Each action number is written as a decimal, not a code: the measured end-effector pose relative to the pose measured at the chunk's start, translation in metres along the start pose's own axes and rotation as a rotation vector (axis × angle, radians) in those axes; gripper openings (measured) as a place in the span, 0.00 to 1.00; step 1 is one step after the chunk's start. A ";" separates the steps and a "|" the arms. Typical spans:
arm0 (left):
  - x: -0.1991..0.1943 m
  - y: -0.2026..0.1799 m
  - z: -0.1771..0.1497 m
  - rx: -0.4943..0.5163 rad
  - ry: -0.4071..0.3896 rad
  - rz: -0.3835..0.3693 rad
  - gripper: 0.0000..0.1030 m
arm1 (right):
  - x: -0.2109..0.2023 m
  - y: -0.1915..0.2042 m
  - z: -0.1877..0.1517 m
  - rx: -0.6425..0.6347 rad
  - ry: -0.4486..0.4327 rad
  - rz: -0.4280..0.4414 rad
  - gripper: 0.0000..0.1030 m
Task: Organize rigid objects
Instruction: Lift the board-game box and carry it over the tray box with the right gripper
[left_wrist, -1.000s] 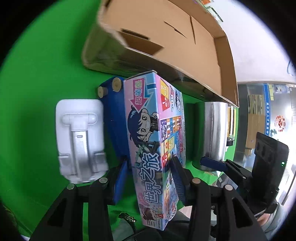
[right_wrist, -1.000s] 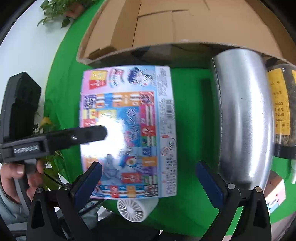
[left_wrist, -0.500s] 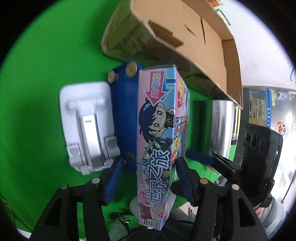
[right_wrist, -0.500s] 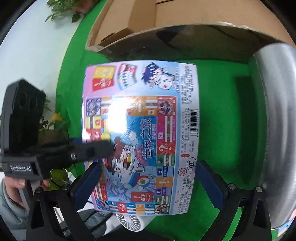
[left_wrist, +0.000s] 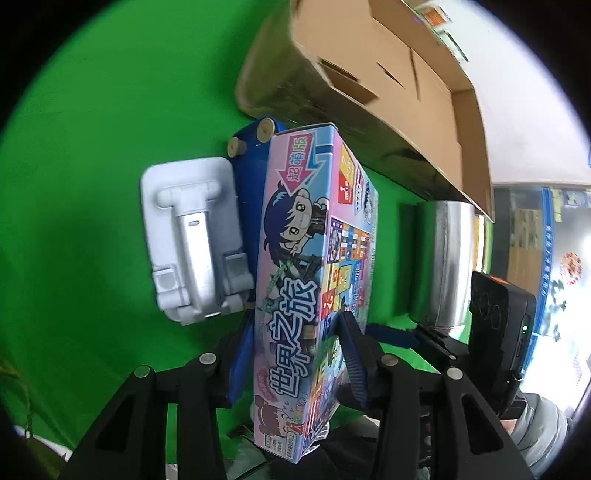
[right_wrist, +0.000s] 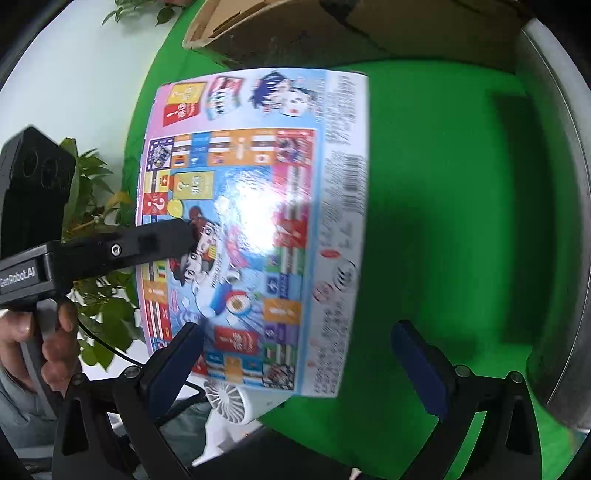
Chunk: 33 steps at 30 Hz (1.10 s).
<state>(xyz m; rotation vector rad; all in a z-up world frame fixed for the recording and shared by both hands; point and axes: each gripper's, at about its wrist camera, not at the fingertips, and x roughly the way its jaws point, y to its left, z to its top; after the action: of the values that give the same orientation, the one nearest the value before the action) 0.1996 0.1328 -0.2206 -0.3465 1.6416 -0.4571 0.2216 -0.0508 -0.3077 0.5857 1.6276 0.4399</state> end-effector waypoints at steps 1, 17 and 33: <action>-0.001 0.001 -0.002 -0.013 -0.003 0.009 0.44 | 0.001 0.002 0.001 -0.001 -0.005 0.020 1.00; 0.006 -0.028 0.000 0.071 0.013 0.143 0.45 | -0.001 0.015 0.019 0.041 -0.004 0.153 1.00; -0.064 -0.115 -0.012 0.255 -0.171 0.049 0.45 | -0.152 0.037 -0.022 0.025 -0.255 0.100 0.98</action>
<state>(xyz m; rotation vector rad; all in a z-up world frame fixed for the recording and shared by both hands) 0.1904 0.0641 -0.1075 -0.1501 1.4033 -0.5767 0.2168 -0.1121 -0.1620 0.7149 1.3663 0.4014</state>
